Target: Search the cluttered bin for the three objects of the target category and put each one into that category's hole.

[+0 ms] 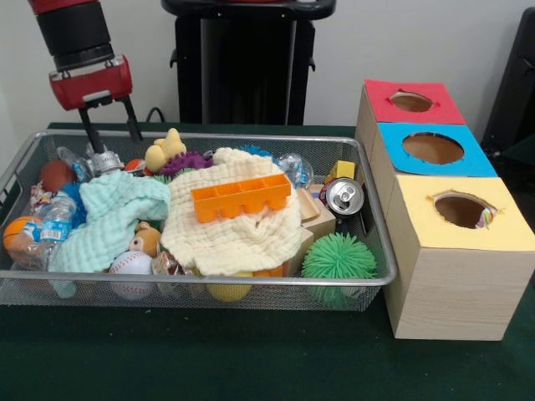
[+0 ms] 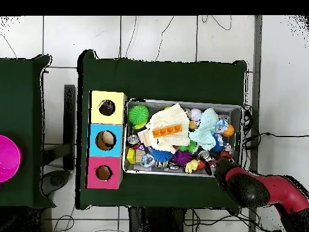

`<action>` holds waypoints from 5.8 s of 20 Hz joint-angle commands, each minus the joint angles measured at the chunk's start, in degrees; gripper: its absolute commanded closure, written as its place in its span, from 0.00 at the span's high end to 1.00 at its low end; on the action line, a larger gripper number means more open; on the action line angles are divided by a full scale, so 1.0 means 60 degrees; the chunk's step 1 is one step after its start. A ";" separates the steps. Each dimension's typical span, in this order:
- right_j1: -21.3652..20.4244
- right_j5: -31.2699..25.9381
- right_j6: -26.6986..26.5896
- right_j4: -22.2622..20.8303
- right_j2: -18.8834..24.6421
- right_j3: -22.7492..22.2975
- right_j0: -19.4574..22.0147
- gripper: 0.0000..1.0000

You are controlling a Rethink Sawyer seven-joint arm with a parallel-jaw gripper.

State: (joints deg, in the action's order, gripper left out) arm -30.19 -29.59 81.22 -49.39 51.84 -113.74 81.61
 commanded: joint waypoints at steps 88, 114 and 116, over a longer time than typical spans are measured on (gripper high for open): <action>0.0881 0.1616 -0.2135 -0.2643 -0.2102 0.0679 -0.0519 1.00; 0.5227 0.1618 -0.5204 -0.1867 0.0488 -0.0851 0.1493 1.00; 0.5007 0.1949 -0.4698 -0.1998 0.0564 -0.1000 0.1067 1.00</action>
State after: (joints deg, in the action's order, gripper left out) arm -3.82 -18.17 59.70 -57.68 51.65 -115.16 95.18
